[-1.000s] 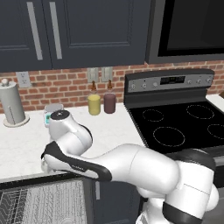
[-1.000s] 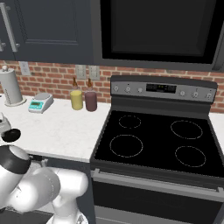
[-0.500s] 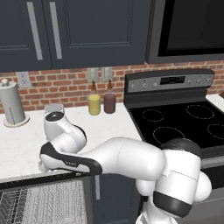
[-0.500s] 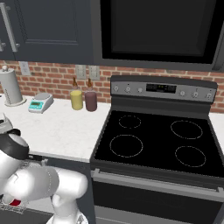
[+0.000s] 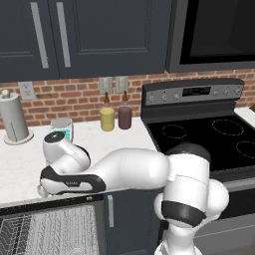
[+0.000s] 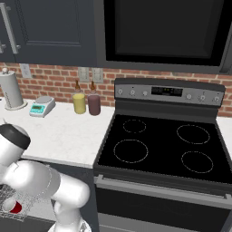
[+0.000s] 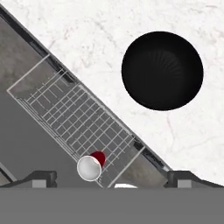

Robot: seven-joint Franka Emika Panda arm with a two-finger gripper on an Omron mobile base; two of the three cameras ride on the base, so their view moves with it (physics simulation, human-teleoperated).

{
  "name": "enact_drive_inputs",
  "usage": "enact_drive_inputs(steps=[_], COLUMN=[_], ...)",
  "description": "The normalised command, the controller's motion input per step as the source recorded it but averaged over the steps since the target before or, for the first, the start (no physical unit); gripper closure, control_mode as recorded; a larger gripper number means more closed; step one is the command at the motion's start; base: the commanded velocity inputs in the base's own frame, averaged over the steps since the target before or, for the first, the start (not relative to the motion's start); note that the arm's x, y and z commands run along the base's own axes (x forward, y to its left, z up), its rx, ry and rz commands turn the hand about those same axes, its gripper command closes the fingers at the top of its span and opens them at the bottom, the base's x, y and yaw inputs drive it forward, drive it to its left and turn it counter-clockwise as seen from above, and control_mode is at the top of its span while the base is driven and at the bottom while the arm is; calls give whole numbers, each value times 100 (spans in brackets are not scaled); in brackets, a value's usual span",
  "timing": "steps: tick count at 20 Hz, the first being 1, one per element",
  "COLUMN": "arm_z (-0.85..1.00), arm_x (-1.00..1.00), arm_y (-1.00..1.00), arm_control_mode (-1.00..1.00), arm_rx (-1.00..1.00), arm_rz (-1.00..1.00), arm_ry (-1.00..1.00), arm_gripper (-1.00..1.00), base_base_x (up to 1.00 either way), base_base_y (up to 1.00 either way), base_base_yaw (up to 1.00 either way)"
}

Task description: Pick up the cup and bowl from the counter, place them in the dishwasher, and close the dishwasher door.

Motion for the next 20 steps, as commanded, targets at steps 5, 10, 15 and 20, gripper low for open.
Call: enact_drive_inputs(steps=[5,10,15,20], arm_z=[-24,-14,0,0], arm_x=[29,35,38,31], arm_y=[28,24,6,3], arm_control_mode=[-100,-100,-100,-100], arm_rx=[-1,-1,0,0], arm_rz=[-2,-1,0,0], arm_ry=[0,0,0,0], arm_gripper=[-100,-100,-100,-100], base_base_x=[0,0,0,0], base_base_y=[0,0,0,0], base_base_yaw=[0,0,0,0])
